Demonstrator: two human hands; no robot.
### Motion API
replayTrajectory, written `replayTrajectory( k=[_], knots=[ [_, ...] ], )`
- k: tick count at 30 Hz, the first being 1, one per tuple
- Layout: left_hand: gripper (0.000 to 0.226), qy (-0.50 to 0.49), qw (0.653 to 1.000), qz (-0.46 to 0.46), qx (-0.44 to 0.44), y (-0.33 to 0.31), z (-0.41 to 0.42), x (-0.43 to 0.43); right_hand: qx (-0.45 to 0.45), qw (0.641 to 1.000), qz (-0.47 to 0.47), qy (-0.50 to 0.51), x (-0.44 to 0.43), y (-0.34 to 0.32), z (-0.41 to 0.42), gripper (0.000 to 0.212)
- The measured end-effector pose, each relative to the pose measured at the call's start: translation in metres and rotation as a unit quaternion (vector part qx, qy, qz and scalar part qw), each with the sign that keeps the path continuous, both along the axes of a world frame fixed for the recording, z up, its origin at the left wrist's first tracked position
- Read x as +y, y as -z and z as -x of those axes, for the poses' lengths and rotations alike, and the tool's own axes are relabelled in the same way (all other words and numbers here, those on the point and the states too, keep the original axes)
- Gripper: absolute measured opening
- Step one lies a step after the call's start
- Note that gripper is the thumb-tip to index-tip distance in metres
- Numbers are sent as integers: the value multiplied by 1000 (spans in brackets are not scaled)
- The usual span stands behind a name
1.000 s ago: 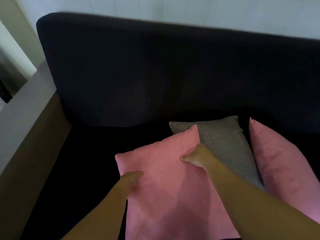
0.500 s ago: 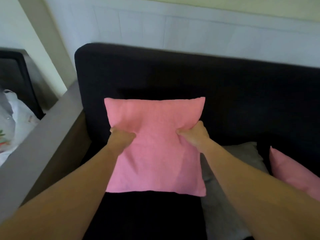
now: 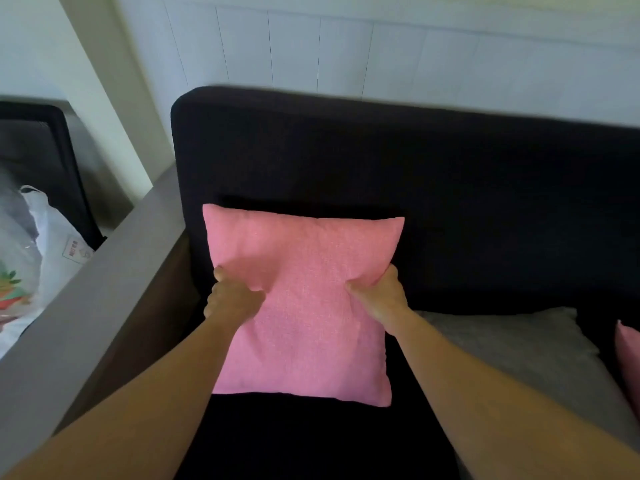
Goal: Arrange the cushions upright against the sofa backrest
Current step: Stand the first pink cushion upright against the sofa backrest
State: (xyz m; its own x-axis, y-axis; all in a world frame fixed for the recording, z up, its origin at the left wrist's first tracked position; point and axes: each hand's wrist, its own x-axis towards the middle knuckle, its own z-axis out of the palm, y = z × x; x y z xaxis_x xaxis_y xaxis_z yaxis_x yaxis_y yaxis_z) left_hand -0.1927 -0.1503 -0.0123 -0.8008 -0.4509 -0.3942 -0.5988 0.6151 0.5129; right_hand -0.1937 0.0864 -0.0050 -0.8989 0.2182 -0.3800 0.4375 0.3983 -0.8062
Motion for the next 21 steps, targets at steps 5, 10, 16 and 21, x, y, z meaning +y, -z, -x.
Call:
replayTrajectory(
  k=[5, 10, 16, 21],
  knots=[
    [93, 45, 999, -10, 20, 17, 15, 2, 26, 1000, -12, 8, -7, 20, 13, 93],
    [84, 63, 997, -15, 48, 30, 21, 7, 21, 999, -25, 3, -5, 31, 27, 95],
    [92, 87, 996, 19, -1, 38, 27, 9, -10, 996, -89, -17, -7, 37, 41, 106],
    [101, 81, 996, 12, -27, 49, 40, 8, -8, 993, -113, -12, -8, 43, 44, 110]
  ],
)
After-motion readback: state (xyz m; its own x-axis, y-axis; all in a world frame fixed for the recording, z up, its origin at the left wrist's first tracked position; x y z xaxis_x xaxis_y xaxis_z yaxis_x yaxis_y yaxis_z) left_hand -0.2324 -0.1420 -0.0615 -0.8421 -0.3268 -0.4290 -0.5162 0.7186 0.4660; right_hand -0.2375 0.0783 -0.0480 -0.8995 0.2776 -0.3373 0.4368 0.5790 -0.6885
